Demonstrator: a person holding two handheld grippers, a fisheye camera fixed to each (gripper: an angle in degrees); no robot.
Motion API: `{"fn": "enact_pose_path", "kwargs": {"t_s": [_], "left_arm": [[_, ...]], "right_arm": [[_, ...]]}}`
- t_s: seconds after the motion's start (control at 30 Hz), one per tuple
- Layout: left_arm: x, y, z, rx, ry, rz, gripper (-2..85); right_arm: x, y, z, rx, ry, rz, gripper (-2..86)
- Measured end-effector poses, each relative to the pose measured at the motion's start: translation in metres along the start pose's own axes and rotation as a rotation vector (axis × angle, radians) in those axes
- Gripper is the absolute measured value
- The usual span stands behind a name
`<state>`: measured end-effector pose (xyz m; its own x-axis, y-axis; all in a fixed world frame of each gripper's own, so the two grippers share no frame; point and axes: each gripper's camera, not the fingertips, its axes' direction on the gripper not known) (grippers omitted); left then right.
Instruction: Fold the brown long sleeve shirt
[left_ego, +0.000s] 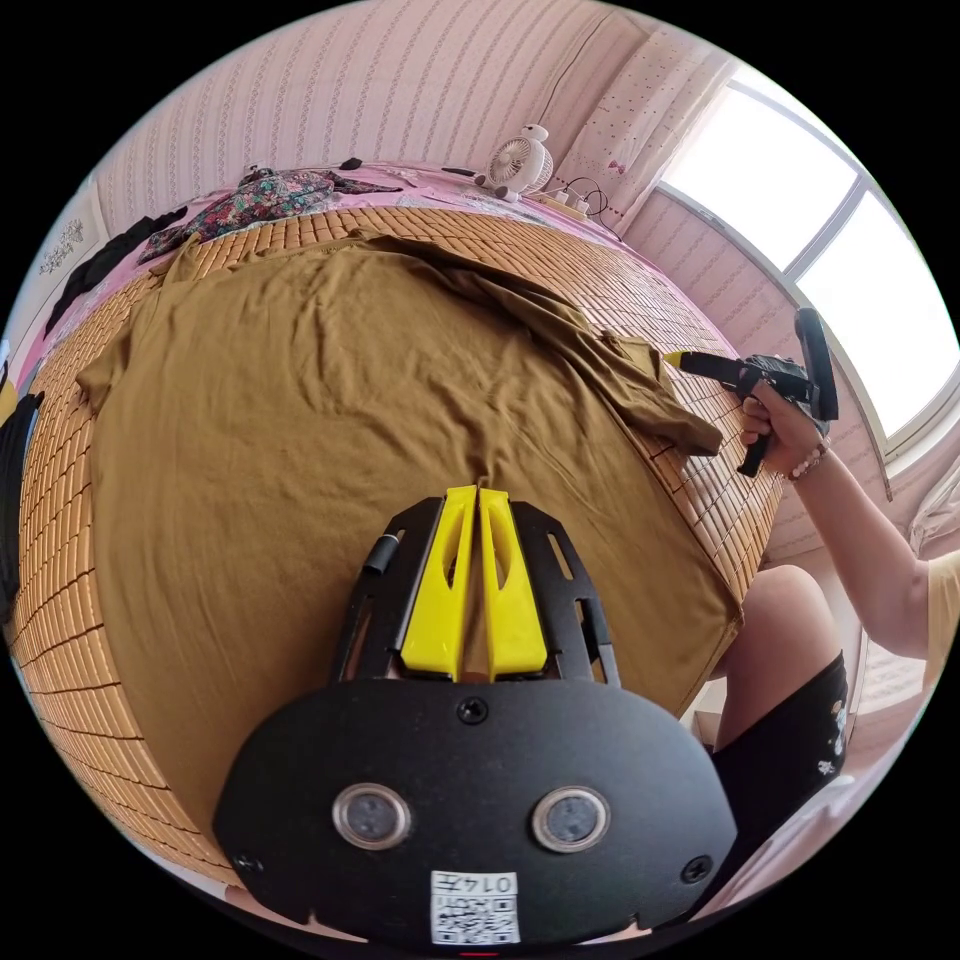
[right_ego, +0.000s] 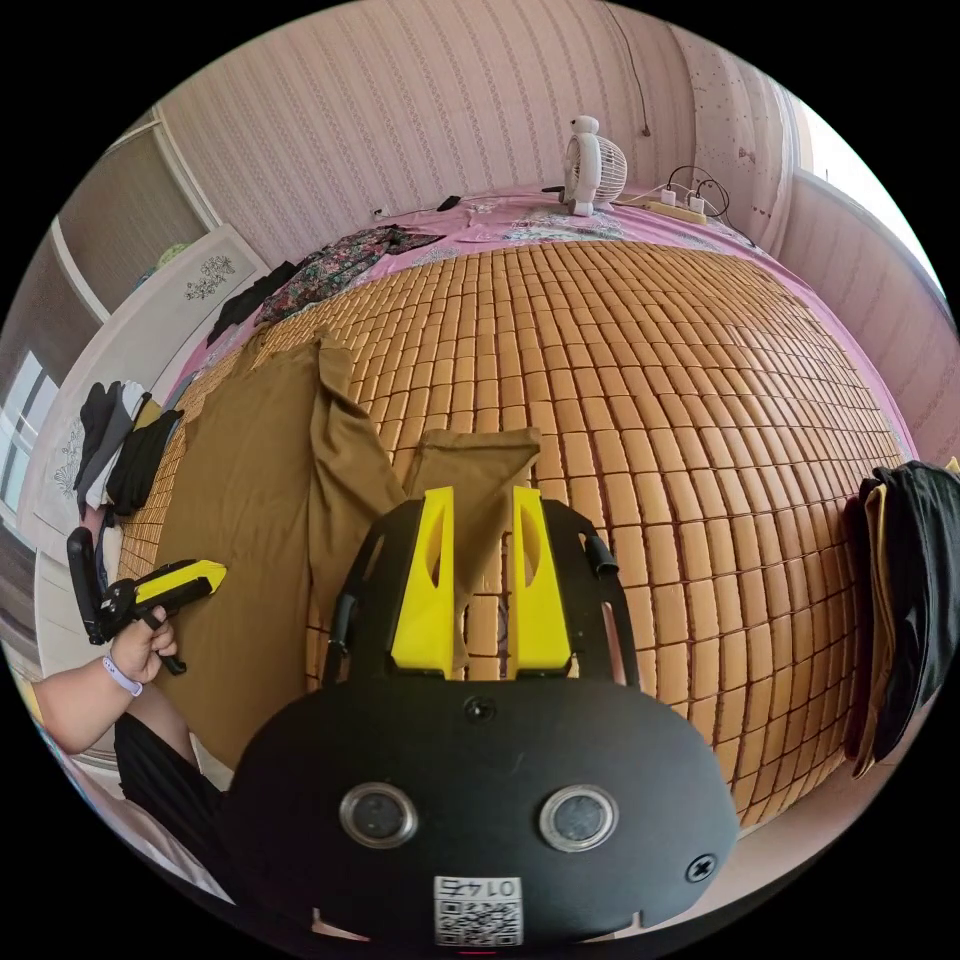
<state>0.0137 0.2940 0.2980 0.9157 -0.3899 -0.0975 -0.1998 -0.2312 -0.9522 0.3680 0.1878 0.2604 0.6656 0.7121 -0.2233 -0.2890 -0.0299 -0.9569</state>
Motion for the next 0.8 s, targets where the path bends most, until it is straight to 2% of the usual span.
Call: {"fn": "enact_pose_path", "kwargs": {"t_s": [0.13,0.23,0.4,0.5,0.53,0.6,0.8], "left_arm": [[0.019,-0.006,0.006,-0.002,-0.064,0.033,-0.7],[0.037,-0.01,0.01,-0.002,-0.142,0.074,-0.7],[0.061,-0.016,0.016,0.007,-0.238,0.119,-0.7],[0.059,-0.025,0.011,0.01,-0.202,0.067,-0.6],[0.058,-0.029,0.003,0.058,-0.189,0.021,-0.5],[0.063,-0.041,-0.01,0.121,-0.183,0.014,-0.4],[0.089,-0.132,-0.002,0.145,-0.091,0.156,0.7]], "right_arm": [[0.001,-0.003,0.009,-0.021,0.057,-0.041,4.2],[0.017,0.012,-0.021,0.003,-0.044,-0.007,2.1],[0.076,0.084,-0.12,0.408,-0.144,0.196,1.6],[0.112,0.122,-0.155,0.62,-0.015,0.351,1.9],[0.119,0.126,-0.159,0.641,0.03,0.376,1.9],[0.147,0.132,-0.154,0.587,0.191,0.463,2.8],[0.179,0.125,-0.136,0.438,0.176,0.544,7.0]]}}
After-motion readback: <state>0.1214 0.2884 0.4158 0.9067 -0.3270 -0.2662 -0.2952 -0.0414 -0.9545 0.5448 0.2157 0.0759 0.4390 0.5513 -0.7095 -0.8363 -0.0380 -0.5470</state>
